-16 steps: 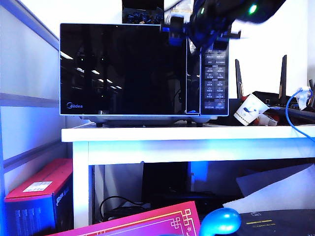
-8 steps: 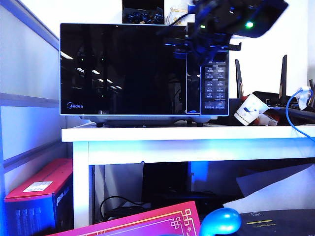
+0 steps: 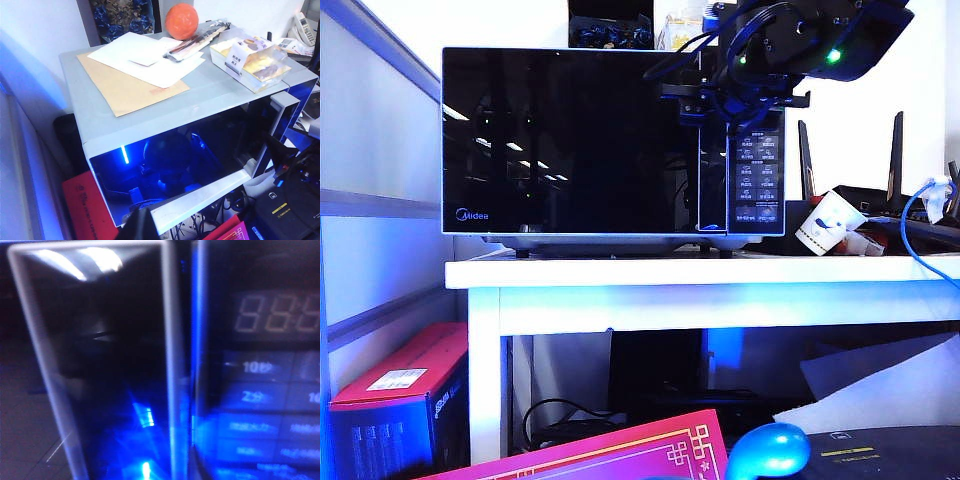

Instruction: Open the microwave door, place the box of snacks from the top of the microwave inside, then close the microwave door.

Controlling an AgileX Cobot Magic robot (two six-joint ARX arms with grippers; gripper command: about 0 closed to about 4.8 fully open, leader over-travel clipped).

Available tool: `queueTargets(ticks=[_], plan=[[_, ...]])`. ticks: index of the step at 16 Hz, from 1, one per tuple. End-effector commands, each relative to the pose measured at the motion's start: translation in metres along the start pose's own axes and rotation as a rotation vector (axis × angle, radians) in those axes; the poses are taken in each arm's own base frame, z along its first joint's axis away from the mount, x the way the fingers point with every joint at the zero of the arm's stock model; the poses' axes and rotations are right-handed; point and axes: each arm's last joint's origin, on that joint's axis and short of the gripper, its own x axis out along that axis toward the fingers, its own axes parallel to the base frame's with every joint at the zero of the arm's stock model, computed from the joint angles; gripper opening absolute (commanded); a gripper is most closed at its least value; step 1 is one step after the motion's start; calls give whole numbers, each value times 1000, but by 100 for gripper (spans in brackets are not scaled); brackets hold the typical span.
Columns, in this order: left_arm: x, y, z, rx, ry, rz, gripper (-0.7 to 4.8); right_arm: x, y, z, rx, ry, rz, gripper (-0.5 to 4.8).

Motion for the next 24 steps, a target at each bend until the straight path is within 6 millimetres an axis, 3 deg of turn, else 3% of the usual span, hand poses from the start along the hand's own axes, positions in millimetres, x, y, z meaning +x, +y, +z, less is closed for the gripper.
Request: queueTargets(ticks=[1, 8, 13, 14, 15, 16, 17, 20, 24], plan=[[-2, -1, 2, 10, -16, -3, -6, 0, 0, 4, -39, -18, 4, 135], [-2, -1, 1, 9, -12, -4, -6, -12, -1, 29, -49, -4, 23, 135], [-2, -1, 1, 10, -12, -4, -6, -17, -1, 34, -65, 51, 81, 135], [-2, -1, 1, 10, -13, -3, -6, -18, 0, 36, -63, 47, 106, 156], [-2, -1, 1, 10, -13, -3, -6, -19, 1, 37, -60, 41, 139, 236], [-2, -1, 1, 10, -12, -4, -6, -20, 2, 39, -59, 37, 172, 360], [-2, -1, 1, 10, -12, -3, -6, -20, 2, 40, -57, 33, 198, 397], [-2, -1, 1, 10, -12, -3, -6, -22, 2, 45, -54, 20, 220, 401], [-2, -1, 1, 10, -13, -3, -6, -34, -3, 69, -67, -13, 211, 376]])
